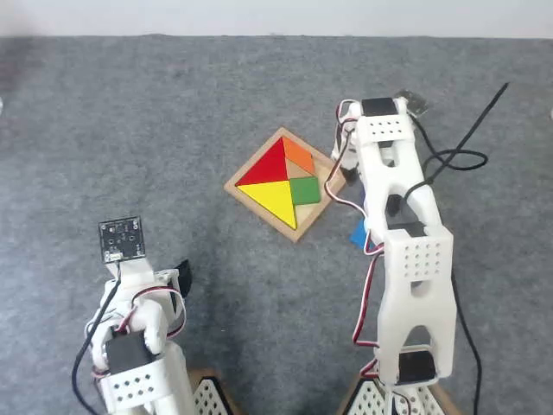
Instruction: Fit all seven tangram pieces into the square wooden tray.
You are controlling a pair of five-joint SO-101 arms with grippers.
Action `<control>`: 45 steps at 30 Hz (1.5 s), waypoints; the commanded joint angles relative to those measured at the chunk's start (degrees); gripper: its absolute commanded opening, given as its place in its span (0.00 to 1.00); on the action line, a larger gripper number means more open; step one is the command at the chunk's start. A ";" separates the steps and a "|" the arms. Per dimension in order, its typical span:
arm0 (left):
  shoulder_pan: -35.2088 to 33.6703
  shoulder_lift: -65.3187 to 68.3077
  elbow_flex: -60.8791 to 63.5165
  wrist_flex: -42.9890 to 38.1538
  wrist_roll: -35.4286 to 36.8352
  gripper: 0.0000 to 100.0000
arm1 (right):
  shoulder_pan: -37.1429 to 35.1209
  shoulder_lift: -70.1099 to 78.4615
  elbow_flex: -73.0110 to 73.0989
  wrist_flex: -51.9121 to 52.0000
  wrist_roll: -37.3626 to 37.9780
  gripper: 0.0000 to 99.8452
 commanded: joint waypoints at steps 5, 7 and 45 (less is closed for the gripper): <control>-0.18 -1.14 -1.27 0.26 0.44 0.27 | 4.79 -1.10 -3.08 -4.70 -0.18 0.33; -0.18 -1.14 -1.27 0.26 0.44 0.27 | 5.14 -1.01 -2.99 -5.32 -0.18 0.33; -0.26 -1.14 -1.27 0.26 0.44 0.27 | 1.01 3.30 -10.20 -1.01 10.46 0.23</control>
